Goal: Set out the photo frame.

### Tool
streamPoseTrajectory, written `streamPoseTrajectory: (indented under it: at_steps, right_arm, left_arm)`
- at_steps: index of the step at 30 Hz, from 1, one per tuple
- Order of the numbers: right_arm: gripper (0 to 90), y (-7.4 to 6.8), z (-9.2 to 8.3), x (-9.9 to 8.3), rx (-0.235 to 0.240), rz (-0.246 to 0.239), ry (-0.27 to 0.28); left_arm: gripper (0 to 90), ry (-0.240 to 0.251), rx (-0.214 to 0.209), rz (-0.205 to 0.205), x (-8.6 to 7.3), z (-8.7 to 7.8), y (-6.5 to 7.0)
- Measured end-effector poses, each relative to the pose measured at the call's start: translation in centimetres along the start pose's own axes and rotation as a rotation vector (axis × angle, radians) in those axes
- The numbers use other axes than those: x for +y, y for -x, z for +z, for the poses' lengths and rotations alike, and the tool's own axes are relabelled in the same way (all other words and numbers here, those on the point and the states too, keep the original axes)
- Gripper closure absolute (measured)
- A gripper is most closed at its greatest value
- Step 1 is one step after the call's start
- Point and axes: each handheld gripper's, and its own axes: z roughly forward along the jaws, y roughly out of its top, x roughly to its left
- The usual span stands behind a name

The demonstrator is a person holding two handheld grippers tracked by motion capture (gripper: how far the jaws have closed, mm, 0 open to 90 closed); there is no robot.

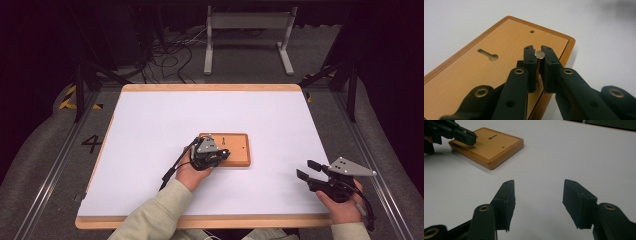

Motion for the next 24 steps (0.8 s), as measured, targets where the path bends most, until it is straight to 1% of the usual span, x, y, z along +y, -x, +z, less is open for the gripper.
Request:
streamPoseTrajectory:
  at_steps: [4, 7, 14, 15, 16, 18, 19, 20, 22, 23, 24]
  right_arm:
    - [43.9, -0.1, 0.1, 0.0, 0.003, -0.004, 0.001]
    - [43.8, -0.1, 0.2, 0.1, 0.006, -0.008, 0.002]
    - [43.4, -0.3, 0.5, 0.2, 0.004, -0.037, 0.017]
    - [43.5, -0.3, 0.6, 0.2, 0.006, -0.044, 0.018]
    - [43.5, -0.4, 0.6, 0.3, 0.009, -0.046, 0.018]
    - [43.5, -0.6, 0.7, 0.4, 0.013, -0.056, 0.018]
    - [43.5, -0.8, 0.8, 0.5, 0.016, -0.061, 0.018]
    - [43.5, -0.8, 0.9, 0.6, 0.018, -0.064, 0.018]
    - [43.5, -0.9, 0.9, 0.6, 0.020, -0.068, 0.017]
    - [43.5, -0.9, 1.0, 0.7, 0.022, -0.070, 0.016]
    - [43.5, -1.0, 1.0, 0.8, 0.023, -0.073, 0.016]
  left_arm:
    - [83.4, 0.003, 0.008, 0.045, -0.1, 0.0, 0.2]
    - [83.5, 0.004, 0.033, 0.098, -0.2, -0.1, 0.5]
    - [83.4, 0.008, 0.056, 0.160, -0.4, -0.2, 0.9]
    - [83.4, 0.017, 0.063, 0.175, -0.5, -0.2, 1.0]
    - [83.4, 0.016, 0.067, 0.186, -0.5, -0.2, 1.1]
    - [83.4, 0.017, 0.081, 0.224, -0.6, -0.3, 1.4]
    - [83.4, 0.020, 0.086, 0.231, -0.6, -0.3, 1.5]
    - [83.4, 0.023, 0.095, 0.256, -0.7, -0.3, 1.6]
    - [83.4, 0.024, 0.097, 0.259, -0.8, -0.4, 1.8]
    - [83.4, 0.023, 0.106, 0.279, -0.8, -0.4, 1.9]
    - [83.4, 0.018, 0.114, 0.288, -0.9, -0.5, 2.2]
